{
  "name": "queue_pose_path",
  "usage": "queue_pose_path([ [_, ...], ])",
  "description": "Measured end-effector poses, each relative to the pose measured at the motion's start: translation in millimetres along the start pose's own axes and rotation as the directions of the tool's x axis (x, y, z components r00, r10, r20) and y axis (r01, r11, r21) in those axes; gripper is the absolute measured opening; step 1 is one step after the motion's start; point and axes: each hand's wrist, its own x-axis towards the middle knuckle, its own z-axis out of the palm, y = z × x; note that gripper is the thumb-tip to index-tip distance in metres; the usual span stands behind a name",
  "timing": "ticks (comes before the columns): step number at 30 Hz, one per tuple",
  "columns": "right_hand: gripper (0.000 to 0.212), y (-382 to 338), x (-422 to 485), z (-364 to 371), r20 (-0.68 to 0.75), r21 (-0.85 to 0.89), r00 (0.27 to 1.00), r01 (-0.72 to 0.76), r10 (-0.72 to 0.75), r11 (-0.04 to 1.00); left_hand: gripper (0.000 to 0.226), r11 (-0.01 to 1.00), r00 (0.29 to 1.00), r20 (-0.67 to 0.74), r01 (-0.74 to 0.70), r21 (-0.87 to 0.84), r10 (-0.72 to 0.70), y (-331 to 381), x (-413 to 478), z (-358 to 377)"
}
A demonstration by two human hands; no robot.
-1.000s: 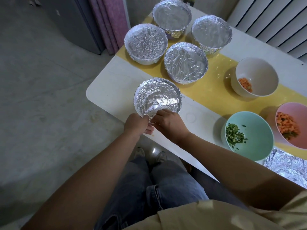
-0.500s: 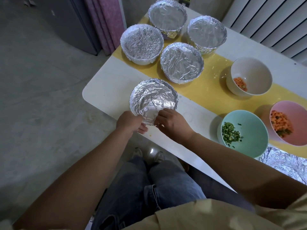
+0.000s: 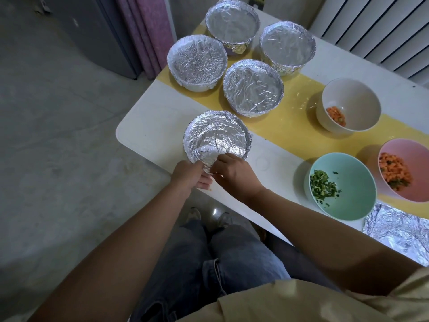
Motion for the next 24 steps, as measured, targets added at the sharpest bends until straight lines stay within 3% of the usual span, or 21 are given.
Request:
queue_pose_path([
  [5, 0.005, -1.2, 2.0, -0.5, 0.083, 0.1, 0.996, 0.011, -0.019, 0.995, 0.031, 0.999, 0.999, -0.025, -0.027, -0.023, 0.026, -2.4, -0.9, 3.0],
  [7, 0.019, 1.4, 1.8, -10.1, 0.117, 0.214, 0.993, 0.003, -0.028, 0.977, 0.027, 0.999, 0.999, -0.033, -0.036, -0.027, 0.035, -3.9, 2.2, 1.6],
  [9, 0.03, 10.5, 0.6, -23.8, 0.029, 0.26, 0.997, -0.075, 0.07, 0.963, 0.027, 0.999, 1.0, -0.011, -0.015, 0.029, 0.016, -5.7, 6.0, -2.6],
  [11, 0.022, 24.2, -1.6, -35.2, -0.156, 0.329, 0.94, -0.24, 0.304, 0.913, 0.035, 0.996, 0.998, -0.067, 0.015, 0.084, -0.009, -7.1, 12.8, -8.8],
  [13, 0.023, 33.2, -3.2, -42.2, -0.237, 0.487, 0.768, -0.437, 0.596, 0.757, 0.056, 0.988, 0.977, -0.208, -0.009, 0.156, 0.041, -9.7, 19.8, -13.4],
  [15, 0.035, 40.8, -3.2, -40.6, -0.084, 0.638, 0.589, -0.588, 0.804, 0.497, 0.062, 0.979, 0.947, -0.288, -0.091, 0.182, 0.142, -7.9, 21.3, -11.7],
  [16, 0.04, 44.3, -2.3, -36.8, 0.034, 0.684, 0.537, -0.628, 0.843, 0.372, 0.057, 0.976, 0.933, -0.297, -0.169, 0.138, 0.204, -4.9, 20.0, -8.9],
  [18, 0.047, 49.5, 3.0, -25.7, 0.197, 0.748, 0.509, -0.631, 0.838, 0.207, 0.05, 0.942, 0.895, -0.306, -0.334, 0.022, 0.324, 3.1, 19.9, -1.9],
  [20, 0.046, 51.5, 12.4, -15.7, 0.271, 0.803, 0.506, -0.588, 0.819, 0.098, 0.046, 0.909, 0.877, -0.333, -0.401, -0.111, 0.347, 9.3, 27.9, 3.9],
  [24, 0.03, 49.6, 27.1, -4.2, 0.295, 0.865, 0.527, -0.502, 0.797, 0.012, 0.038, 0.876, 0.839, -0.471, -0.419, -0.239, 0.272, 11.9, 45.0, 12.2],
])
